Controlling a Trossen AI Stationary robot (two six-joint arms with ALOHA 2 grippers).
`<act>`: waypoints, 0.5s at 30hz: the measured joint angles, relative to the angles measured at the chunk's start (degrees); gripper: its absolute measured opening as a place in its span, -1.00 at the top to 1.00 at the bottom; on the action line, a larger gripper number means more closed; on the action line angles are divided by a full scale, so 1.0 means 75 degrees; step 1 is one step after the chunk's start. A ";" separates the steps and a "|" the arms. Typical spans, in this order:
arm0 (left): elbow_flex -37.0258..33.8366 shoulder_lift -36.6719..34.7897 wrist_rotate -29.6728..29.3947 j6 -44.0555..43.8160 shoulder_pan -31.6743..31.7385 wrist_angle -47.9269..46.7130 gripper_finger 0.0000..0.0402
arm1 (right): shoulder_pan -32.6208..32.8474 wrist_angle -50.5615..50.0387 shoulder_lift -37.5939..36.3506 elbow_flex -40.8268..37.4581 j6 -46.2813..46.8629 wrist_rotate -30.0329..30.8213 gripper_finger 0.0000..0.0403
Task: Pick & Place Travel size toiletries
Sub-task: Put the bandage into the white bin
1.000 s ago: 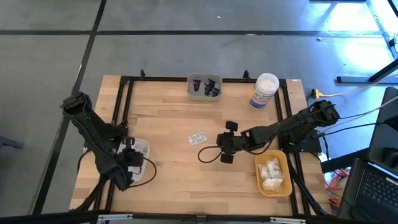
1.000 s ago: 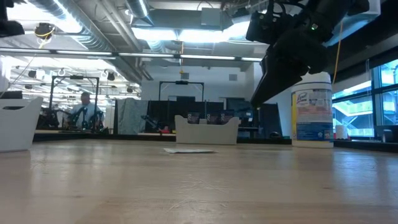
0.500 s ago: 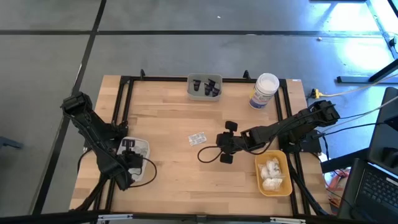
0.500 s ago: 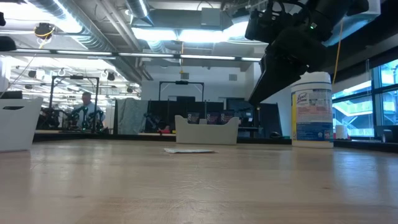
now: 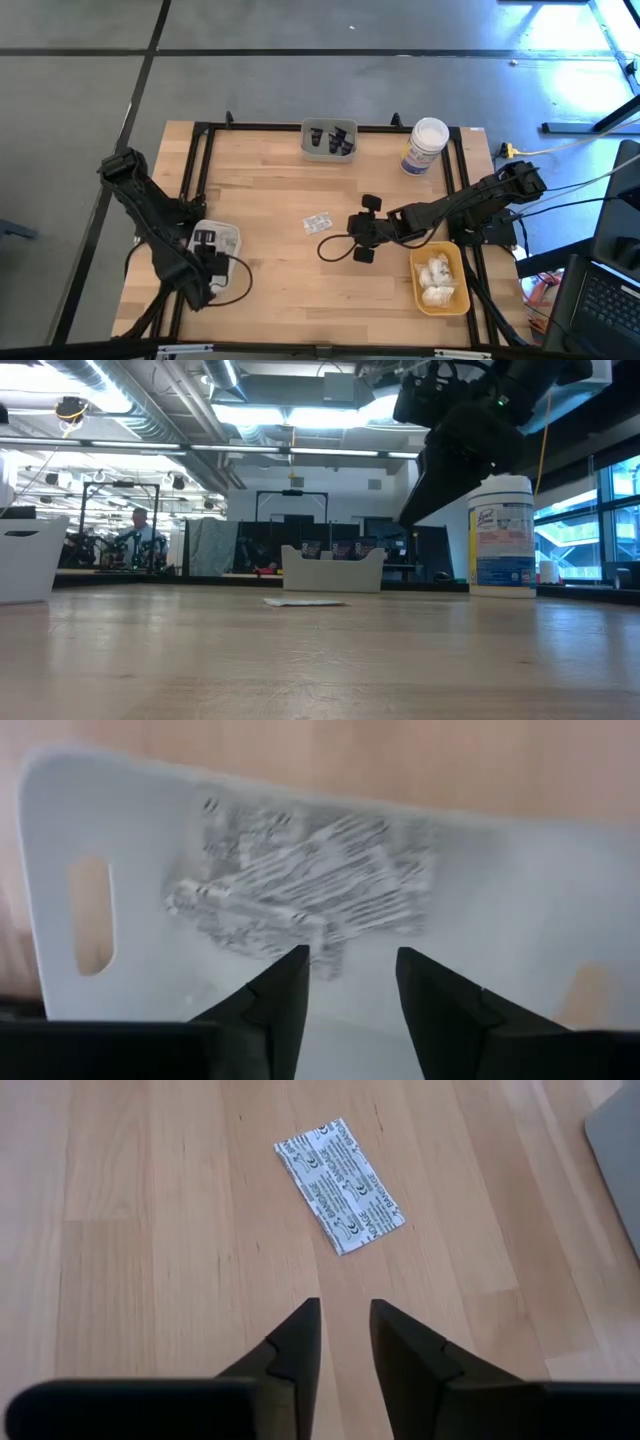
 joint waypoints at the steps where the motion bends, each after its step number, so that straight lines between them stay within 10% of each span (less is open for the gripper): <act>1: 0.0139 0.0000 -0.0042 0.0003 0.0000 0.0000 0.25 | 0.0000 0.0036 0.0000 0.0000 0.0000 0.0000 0.54; 15: 0.1815 -0.0006 -0.4239 0.1250 0.0426 0.0030 0.27 | 0.0000 0.0627 0.0000 0.0000 -0.0148 0.0012 0.46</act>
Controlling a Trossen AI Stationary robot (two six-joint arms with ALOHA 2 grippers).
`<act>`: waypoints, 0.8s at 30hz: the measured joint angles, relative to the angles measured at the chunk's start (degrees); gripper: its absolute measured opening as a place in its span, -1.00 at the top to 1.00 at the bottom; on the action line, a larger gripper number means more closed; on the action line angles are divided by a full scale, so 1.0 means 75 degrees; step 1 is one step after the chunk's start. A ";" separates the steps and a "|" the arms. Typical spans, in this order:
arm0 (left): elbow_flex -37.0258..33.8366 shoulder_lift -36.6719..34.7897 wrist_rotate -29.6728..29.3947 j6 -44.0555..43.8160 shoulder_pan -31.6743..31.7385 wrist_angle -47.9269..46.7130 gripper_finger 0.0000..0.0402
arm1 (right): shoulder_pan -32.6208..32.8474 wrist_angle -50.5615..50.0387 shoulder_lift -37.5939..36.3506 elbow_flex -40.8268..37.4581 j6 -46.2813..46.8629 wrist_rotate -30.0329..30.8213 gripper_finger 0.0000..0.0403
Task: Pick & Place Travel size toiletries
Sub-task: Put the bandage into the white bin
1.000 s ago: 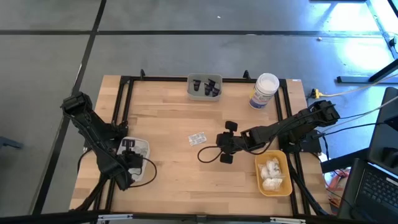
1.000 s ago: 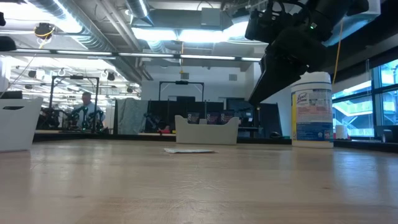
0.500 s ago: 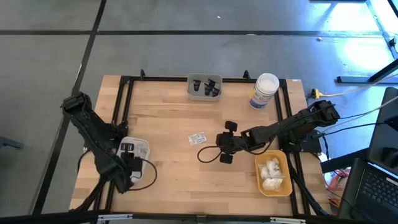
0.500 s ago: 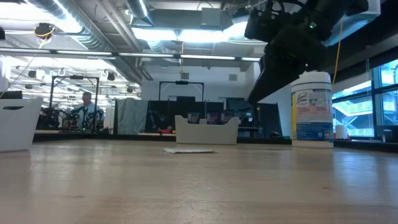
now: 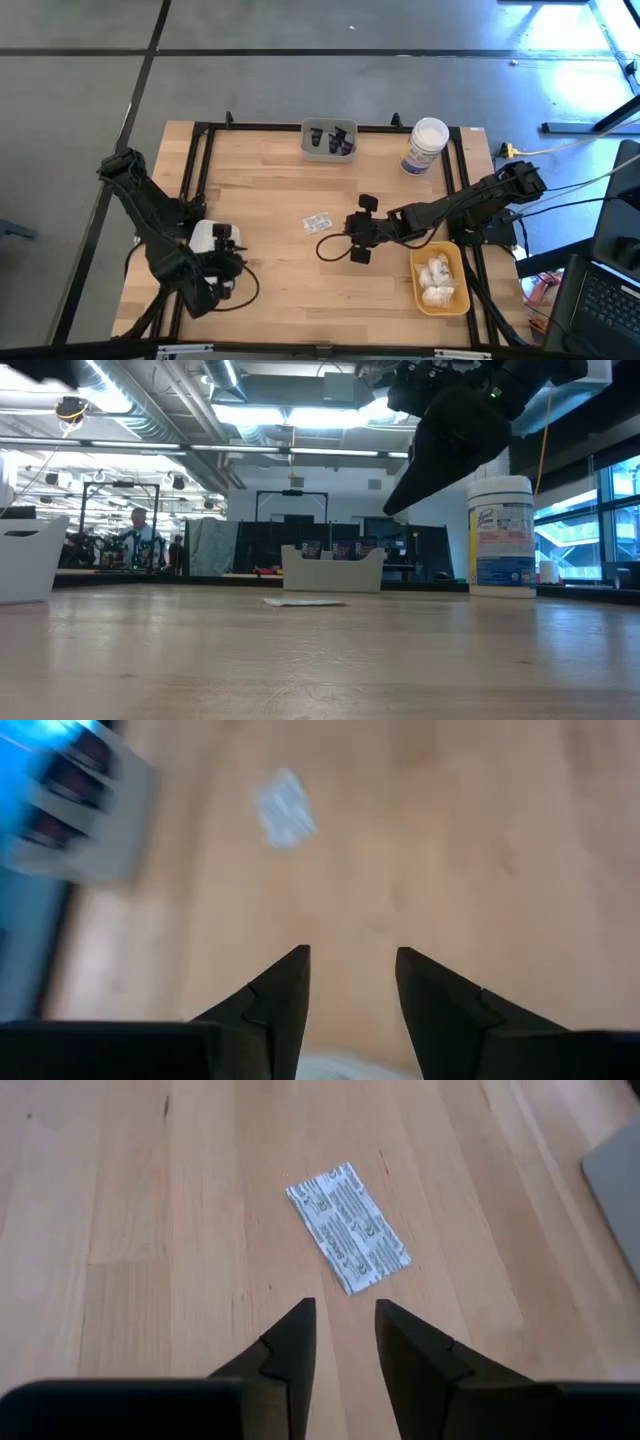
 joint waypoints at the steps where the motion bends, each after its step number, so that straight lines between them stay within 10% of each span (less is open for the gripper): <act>1: 0.0001 0.0000 -0.0291 0.0131 0.0119 0.0029 0.27 | 0.0000 0.0065 0.0000 0.0000 -0.0095 0.0011 0.45; 24: -0.0026 0.0000 -0.0074 0.3257 0.4215 0.1800 0.29 | -0.0030 0.0928 0.1123 0.0000 -0.2648 0.0007 -0.14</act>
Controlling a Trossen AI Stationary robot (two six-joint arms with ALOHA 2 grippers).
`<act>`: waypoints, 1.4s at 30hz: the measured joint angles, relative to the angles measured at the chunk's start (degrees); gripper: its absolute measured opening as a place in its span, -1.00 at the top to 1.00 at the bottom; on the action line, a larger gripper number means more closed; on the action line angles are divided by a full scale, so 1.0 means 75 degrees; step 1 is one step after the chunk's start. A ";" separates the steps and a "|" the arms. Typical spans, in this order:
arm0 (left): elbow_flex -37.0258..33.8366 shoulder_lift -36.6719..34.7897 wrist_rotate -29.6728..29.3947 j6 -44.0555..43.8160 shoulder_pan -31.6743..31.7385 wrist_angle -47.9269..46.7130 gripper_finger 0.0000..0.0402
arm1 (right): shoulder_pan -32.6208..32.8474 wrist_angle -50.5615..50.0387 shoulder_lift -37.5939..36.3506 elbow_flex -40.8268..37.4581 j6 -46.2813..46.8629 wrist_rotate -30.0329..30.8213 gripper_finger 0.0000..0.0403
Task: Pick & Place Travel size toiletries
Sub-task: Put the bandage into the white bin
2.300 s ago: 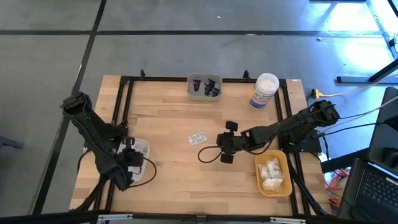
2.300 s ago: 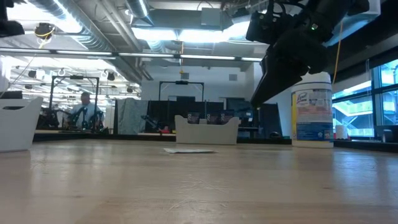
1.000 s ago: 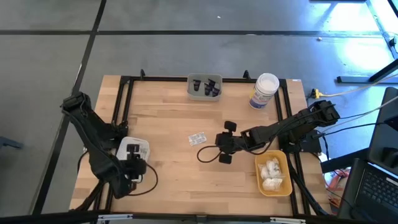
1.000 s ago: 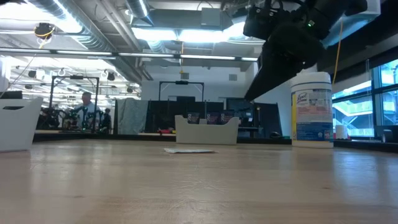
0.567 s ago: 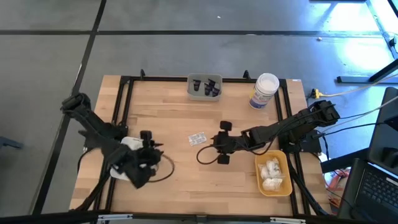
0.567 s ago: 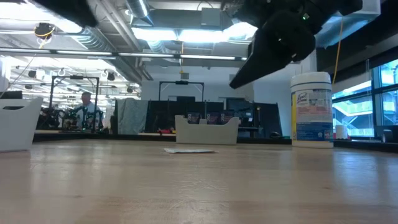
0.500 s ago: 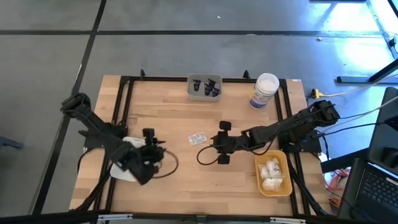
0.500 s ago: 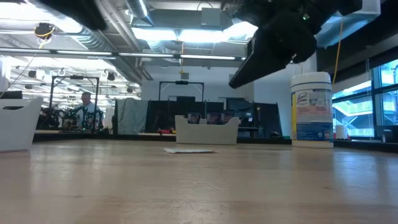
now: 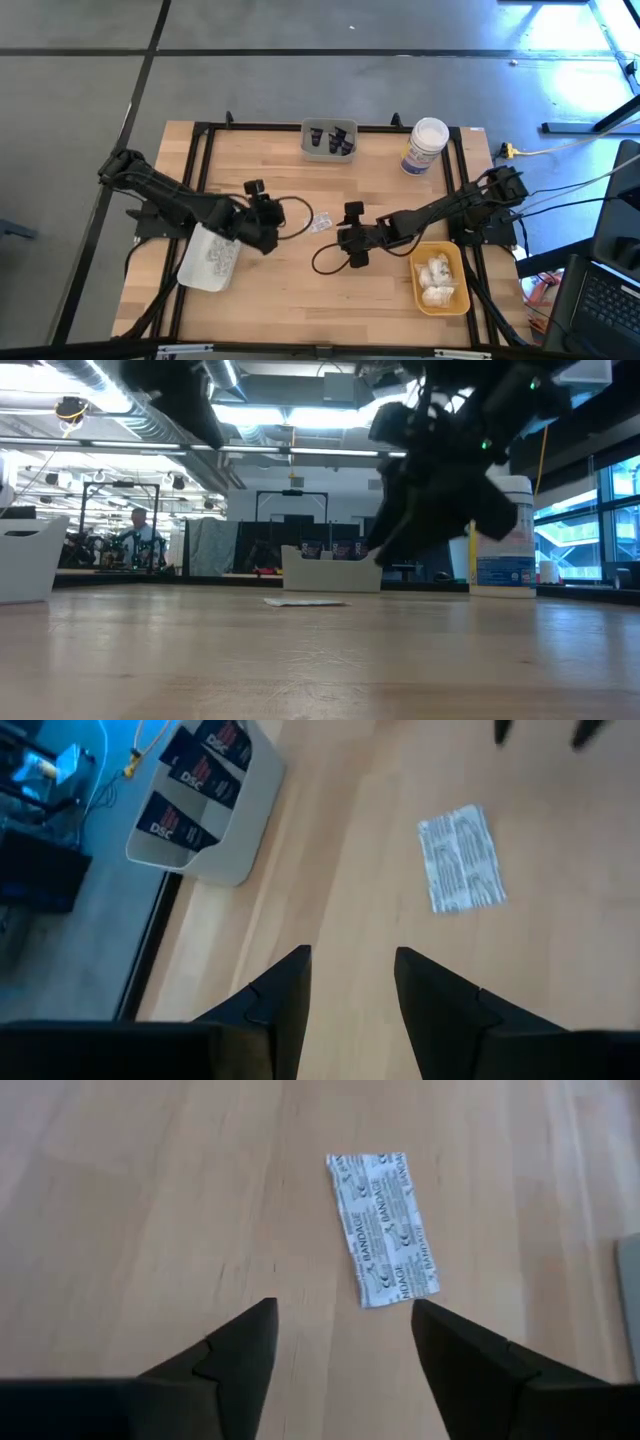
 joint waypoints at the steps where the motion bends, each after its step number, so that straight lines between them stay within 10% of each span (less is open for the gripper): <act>1: -0.0059 0.0000 0.0010 0.0077 0.0105 0.0197 0.29 | -0.0010 0.0071 0.0095 0.0000 -0.0035 -0.0004 -0.18; 10: -0.1351 0.0008 0.1489 0.1867 0.1041 0.3474 0.29 | -0.0294 0.0883 0.0872 0.0003 -0.0102 -0.0124 -0.32; 42: -0.2728 0.0009 0.2629 0.1745 0.2097 0.5442 0.29 | -0.1337 0.1435 0.1462 0.0012 -0.0008 -0.0554 0.28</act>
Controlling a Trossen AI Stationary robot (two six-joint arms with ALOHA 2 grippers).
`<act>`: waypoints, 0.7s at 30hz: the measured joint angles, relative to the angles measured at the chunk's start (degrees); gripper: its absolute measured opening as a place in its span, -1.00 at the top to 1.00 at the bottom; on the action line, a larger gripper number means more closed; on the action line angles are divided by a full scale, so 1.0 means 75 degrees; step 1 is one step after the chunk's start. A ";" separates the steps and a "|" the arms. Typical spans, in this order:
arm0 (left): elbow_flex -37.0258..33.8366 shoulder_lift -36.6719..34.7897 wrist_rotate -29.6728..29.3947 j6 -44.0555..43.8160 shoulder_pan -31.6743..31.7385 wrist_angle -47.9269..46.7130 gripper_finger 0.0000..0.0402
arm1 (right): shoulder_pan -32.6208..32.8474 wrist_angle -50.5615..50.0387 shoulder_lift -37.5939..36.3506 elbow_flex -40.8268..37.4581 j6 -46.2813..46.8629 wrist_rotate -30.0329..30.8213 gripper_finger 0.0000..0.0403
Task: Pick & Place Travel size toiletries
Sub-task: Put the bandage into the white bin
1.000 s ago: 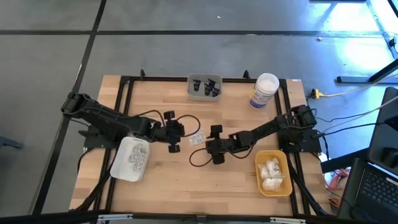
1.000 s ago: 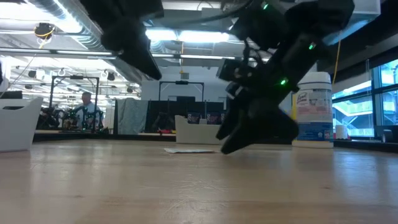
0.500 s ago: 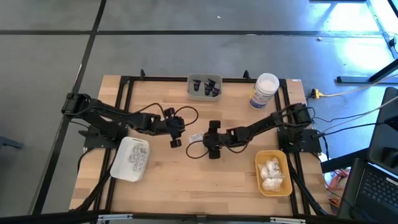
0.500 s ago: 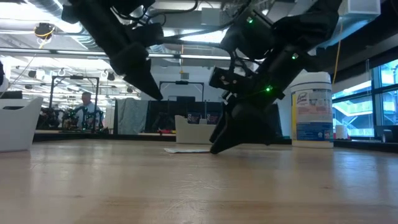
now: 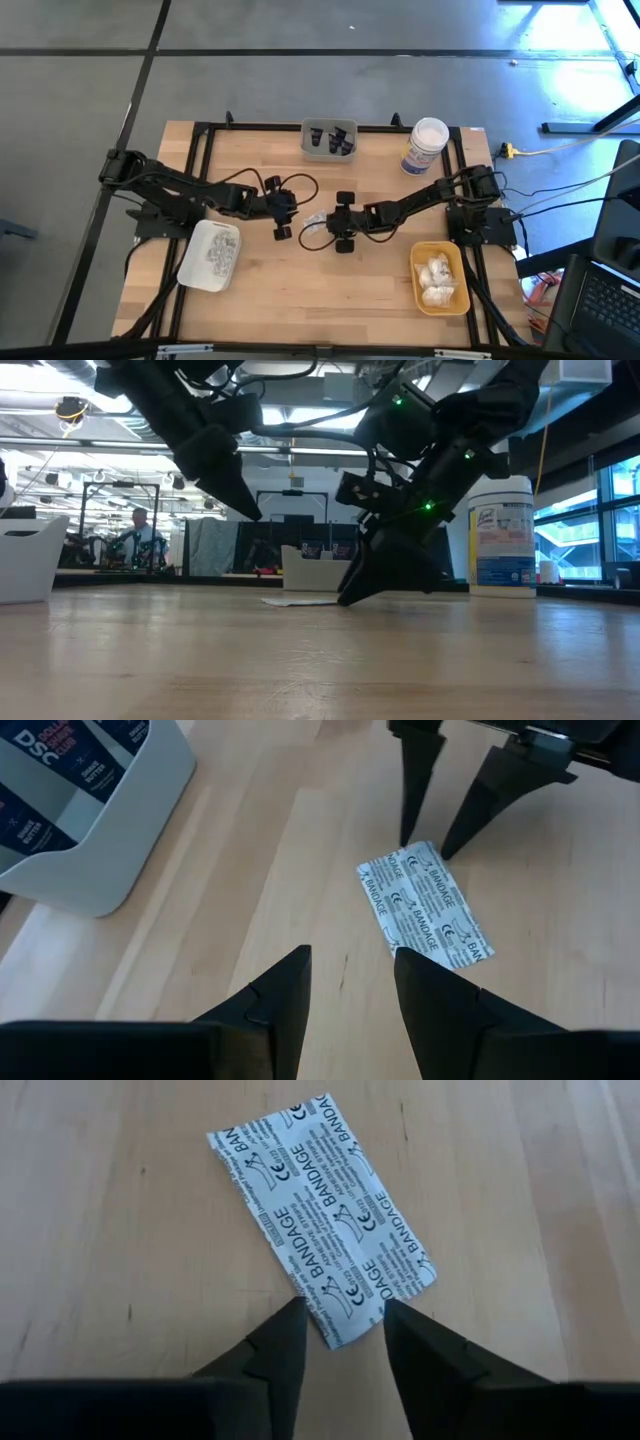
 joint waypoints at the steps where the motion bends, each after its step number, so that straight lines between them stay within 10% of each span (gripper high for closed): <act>1: 0.0000 0.0000 0.0000 -0.0016 0.0019 -0.0002 0.29 | 0.0000 0.0020 0.0003 -0.0002 -0.0003 -0.0021 0.32; 21: 0.0000 0.2635 0.0085 -0.0447 0.0335 0.1711 0.29 | 0.0131 0.0127 0.0012 -0.0012 -0.0050 0.0046 0.24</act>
